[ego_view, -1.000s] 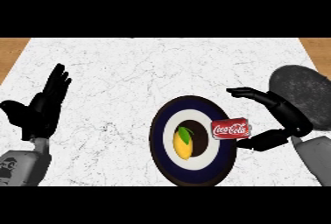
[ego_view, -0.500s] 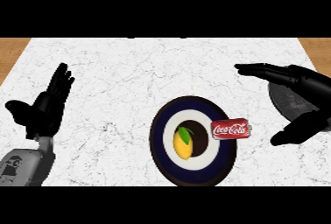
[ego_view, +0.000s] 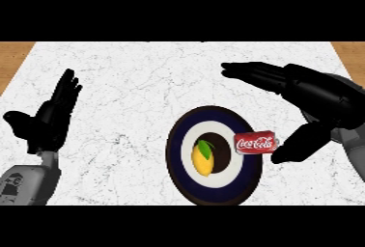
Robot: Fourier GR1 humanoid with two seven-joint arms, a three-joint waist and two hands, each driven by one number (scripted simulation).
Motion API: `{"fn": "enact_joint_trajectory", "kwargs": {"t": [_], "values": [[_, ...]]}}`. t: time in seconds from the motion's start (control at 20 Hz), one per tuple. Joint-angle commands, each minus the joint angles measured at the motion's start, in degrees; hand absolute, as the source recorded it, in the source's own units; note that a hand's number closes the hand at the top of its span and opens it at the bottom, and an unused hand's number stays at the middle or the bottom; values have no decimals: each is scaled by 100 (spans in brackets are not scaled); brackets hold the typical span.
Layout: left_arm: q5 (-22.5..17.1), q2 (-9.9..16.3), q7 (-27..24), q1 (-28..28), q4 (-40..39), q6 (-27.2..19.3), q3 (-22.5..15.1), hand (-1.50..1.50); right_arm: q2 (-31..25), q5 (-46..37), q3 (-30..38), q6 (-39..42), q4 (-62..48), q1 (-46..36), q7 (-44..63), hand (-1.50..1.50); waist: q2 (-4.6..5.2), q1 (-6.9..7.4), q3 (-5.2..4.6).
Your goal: Pick the lemon from the plate and place it in the pan
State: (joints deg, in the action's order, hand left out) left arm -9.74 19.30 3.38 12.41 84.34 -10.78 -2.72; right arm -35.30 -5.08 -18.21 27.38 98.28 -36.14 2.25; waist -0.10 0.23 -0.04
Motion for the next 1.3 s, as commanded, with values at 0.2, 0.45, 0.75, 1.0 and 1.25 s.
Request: {"fn": "enact_joint_trajectory", "kwargs": {"t": [0.2, 0.45, 0.75, 1.0, 1.25], "values": [[87, -81, 50, 75, -32, 75, 180, 0, 598, 36, -435, 555, 901, 652, 612, -150, -5, -43, 4], [196, -221, 33, -14, 29, 119, 195, 0, 975, -714, -590, 684, 426, 508, 745, -150, 7, 5, 4], [418, -431, -26, -16, -18, 170, 186, 0, 1561, -1171, -580, 768, 776, 786, 1412, -150, 4, -20, 4], [389, -300, 203, 264, -47, 326, 387, 0, 1864, -1832, -582, 703, 17, 539, 1280, -150, 10, -1, 4], [652, -503, -53, 90, -62, 333, 300, 0, 1960, -2040, -391, 1113, -277, 520, 1002, -150, 8, -10, 4]]}}
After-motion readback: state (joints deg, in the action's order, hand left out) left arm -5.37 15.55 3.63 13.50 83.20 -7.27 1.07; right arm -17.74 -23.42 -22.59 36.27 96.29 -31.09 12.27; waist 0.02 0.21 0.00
